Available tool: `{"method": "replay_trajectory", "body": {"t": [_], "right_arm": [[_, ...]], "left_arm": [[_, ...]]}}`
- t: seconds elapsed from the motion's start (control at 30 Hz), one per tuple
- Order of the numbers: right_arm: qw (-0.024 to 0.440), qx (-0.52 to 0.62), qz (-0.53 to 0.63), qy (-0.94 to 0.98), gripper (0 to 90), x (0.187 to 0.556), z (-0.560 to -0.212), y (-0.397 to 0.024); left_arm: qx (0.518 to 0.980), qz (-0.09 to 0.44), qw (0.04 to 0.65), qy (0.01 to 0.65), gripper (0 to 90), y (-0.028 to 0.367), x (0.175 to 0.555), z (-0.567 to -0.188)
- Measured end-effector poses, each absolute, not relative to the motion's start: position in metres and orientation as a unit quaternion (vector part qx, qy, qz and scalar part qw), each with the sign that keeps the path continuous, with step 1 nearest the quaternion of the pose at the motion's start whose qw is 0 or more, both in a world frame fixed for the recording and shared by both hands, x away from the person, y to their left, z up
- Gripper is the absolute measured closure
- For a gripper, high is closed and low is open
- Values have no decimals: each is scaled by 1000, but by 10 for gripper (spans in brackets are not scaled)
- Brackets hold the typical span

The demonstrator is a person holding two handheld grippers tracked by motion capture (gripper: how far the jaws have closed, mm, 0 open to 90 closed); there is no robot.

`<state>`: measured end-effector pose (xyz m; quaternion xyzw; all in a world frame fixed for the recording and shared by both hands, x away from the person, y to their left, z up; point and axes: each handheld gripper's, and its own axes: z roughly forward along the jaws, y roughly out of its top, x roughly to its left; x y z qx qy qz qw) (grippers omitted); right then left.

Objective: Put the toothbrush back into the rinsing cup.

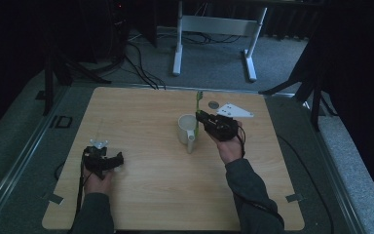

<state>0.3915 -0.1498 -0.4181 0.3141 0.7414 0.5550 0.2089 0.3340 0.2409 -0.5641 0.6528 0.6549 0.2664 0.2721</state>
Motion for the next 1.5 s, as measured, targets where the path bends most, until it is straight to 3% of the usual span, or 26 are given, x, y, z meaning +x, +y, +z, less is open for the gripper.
{"method": "replay_trajectory", "body": {"t": [1.5], "right_arm": [[187,301,514,781,812,388,-453,-136]], "left_arm": [[653,267,272,655,134,241,334,-564]]}}
